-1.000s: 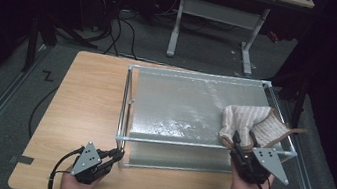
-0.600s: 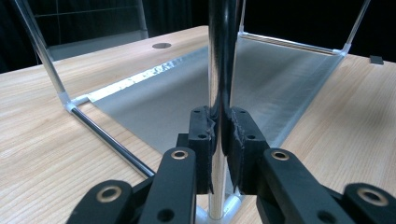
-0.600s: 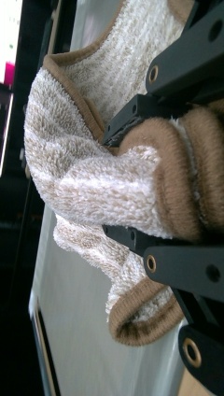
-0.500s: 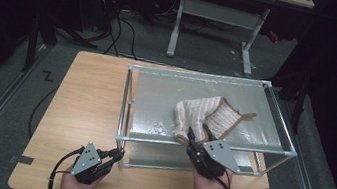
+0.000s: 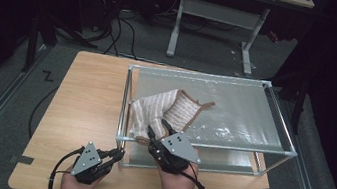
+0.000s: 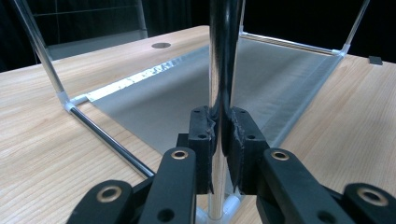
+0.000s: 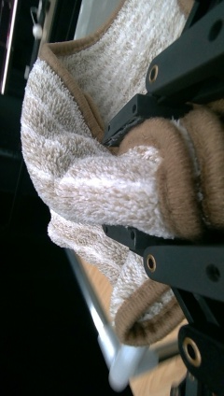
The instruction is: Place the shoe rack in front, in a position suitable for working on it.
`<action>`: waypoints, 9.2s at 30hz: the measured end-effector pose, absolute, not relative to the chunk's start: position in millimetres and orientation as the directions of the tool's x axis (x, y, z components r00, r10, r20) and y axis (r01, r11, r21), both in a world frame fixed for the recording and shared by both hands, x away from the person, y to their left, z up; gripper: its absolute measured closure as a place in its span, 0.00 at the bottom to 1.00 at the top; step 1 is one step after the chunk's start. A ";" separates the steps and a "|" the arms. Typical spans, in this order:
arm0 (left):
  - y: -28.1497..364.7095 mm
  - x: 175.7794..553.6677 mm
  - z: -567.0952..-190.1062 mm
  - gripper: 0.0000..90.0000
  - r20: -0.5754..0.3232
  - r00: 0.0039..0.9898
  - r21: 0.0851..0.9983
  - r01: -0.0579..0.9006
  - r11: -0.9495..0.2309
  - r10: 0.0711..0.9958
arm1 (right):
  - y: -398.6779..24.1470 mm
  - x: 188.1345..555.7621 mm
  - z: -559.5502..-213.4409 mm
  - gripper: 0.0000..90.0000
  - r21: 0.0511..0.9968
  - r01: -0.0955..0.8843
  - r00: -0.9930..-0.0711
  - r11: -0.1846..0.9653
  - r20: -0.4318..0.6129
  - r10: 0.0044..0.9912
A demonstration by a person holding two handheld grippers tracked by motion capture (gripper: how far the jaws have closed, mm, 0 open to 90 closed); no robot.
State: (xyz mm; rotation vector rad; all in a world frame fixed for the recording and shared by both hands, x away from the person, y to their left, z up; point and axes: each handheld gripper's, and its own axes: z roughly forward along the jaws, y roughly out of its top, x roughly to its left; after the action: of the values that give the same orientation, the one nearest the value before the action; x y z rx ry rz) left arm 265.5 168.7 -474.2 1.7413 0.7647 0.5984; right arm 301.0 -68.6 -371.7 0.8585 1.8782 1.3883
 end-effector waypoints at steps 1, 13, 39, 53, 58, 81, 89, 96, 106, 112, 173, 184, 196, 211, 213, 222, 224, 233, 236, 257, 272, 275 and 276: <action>168.7 265.5 -474.2 0.89 0.021 0.666 0.959 0.198 -0.204 0.746 | -64.4 300.0 -371.5 0.61 0.967 0.130 -0.595 0.221 -0.102 0.797; 168.9 266.1 -474.3 0.89 0.028 0.662 0.959 0.194 -0.207 0.749 | -42.3 291.7 -368.9 0.56 0.967 0.121 -0.655 0.223 -0.091 0.750; 168.7 266.2 -474.2 0.89 0.030 0.664 0.958 0.193 -0.210 0.747 | -100.2 270.5 -326.4 0.72 0.990 -0.041 -0.599 0.136 -0.134 0.790; 168.7 266.2 -474.4 0.89 0.028 0.663 0.959 0.194 -0.208 0.748 | -160.9 253.0 -305.1 0.72 0.990 -0.095 -0.493 0.101 -0.135 0.860; 168.7 266.2 -474.2 0.89 0.029 0.663 0.958 0.195 -0.210 0.748 | -176.1 245.1 -312.7 0.72 0.989 -0.075 -0.471 0.125 -0.146 0.870; 167.9 267.6 -473.7 0.89 0.025 0.660 0.957 0.202 -0.210 0.750 | -227.3 198.7 -390.2 0.72 0.964 0.166 -0.440 0.210 -0.118 0.890; 172.0 271.2 -473.2 0.89 0.025 0.649 0.955 0.208 -0.209 0.761 | -235.8 239.2 -429.7 0.72 0.928 0.298 -0.399 0.226 -0.094 0.912; 179.1 275.3 -472.5 0.89 0.024 0.631 0.954 0.217 -0.206 0.775 | -268.0 253.2 -447.4 0.72 0.908 0.360 -0.312 0.214 -0.099 0.945; 193.0 281.5 -471.8 0.90 0.014 0.595 0.955 0.230 -0.187 0.803 | -299.2 270.5 -466.3 0.71 0.880 0.435 -0.213 0.190 -0.104 0.972; 198.0 283.1 -471.9 0.90 0.013 0.580 0.954 0.237 -0.184 0.815 | -289.9 303.1 -487.6 0.72 0.824 0.524 -0.224 0.216 -0.111 0.968; 288.9 258.0 -473.4 0.89 0.021 0.401 0.954 0.265 -0.138 0.916 | -247.4 318.1 -444.6 0.71 0.894 0.369 -0.286 0.255 -0.152 0.946; 290.3 259.8 -473.0 0.88 -0.001 0.406 0.956 0.269 -0.118 0.914 | -254.0 325.2 -484.4 0.70 0.821 0.516 -0.323 0.247 -0.080 0.943; 289.1 261.5 -471.8 0.89 0.000 0.411 0.957 0.265 -0.120 0.911 | -255.7 325.8 -491.7 0.66 0.820 0.509 -0.329 0.261 -0.095 0.940; 288.1 262.3 -472.8 0.89 0.012 0.408 0.951 0.277 -0.137 0.913 | -255.5 315.0 -454.6 0.70 0.884 0.381 -0.295 0.269 -0.159 0.942; 288.2 262.4 -472.8 0.89 0.013 0.409 0.951 0.277 -0.137 0.912 | -255.6 312.2 -447.7 0.70 0.895 0.357 -0.285 0.268 -0.169 0.944; 288.5 262.6 -473.0 0.90 0.014 0.411 0.951 0.275 -0.139 0.911 | -255.6 295.7 -411.1 0.70 0.952 0.203 -0.235 0.228 -0.179 0.955; 288.3 262.5 -472.9 0.90 0.014 0.411 0.951 0.275 -0.139 0.911 | -255.4 296.3 -409.9 0.70 0.952 0.201 -0.234 0.231 -0.182 0.955; 288.4 262.7 -473.0 0.89 0.013 0.413 0.951 0.275 -0.138 0.911 | -258.1 305.7 -430.8 0.70 0.927 0.290 -0.255 0.238 -0.165 0.953; 288.5 262.7 -472.8 0.89 0.013 0.414 0.951 0.276 -0.139 0.910 | -256.4 308.4 -442.1 0.70 0.908 0.336 -0.264 0.248 -0.162 0.951; 288.2 263.2 -472.4 0.89 0.007 0.421 0.950 0.280 -0.137 0.907 | -267.9 321.6 -484.7 0.70 0.834 0.504 -0.296 0.224 -0.076 0.952; 288.7 263.5 -471.6 0.89 0.011 0.422 0.948 0.283 -0.144 0.906 | -276.8 244.1 -468.5 0.71 0.875 0.424 -0.335 0.235 -0.089 0.938; 289.0 263.7 -471.7 0.89 0.012 0.422 0.948 0.282 -0.144 0.906 | -297.1 235.9 -467.5 0.71 0.876 0.431 -0.252 0.215 -0.112 0.961; 289.2 263.8 -471.6 0.89 0.012 0.421 0.948 0.283 -0.144 0.907 | -301.9 235.3 -466.8 0.71 0.878 0.430 -0.233 0.210 -0.117 0.965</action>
State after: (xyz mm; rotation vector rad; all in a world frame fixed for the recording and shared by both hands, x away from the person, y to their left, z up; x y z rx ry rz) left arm 263.8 289.2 -471.6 1.6663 1.0535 0.7734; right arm 235.3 -301.9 -466.8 1.3041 1.7818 0.9645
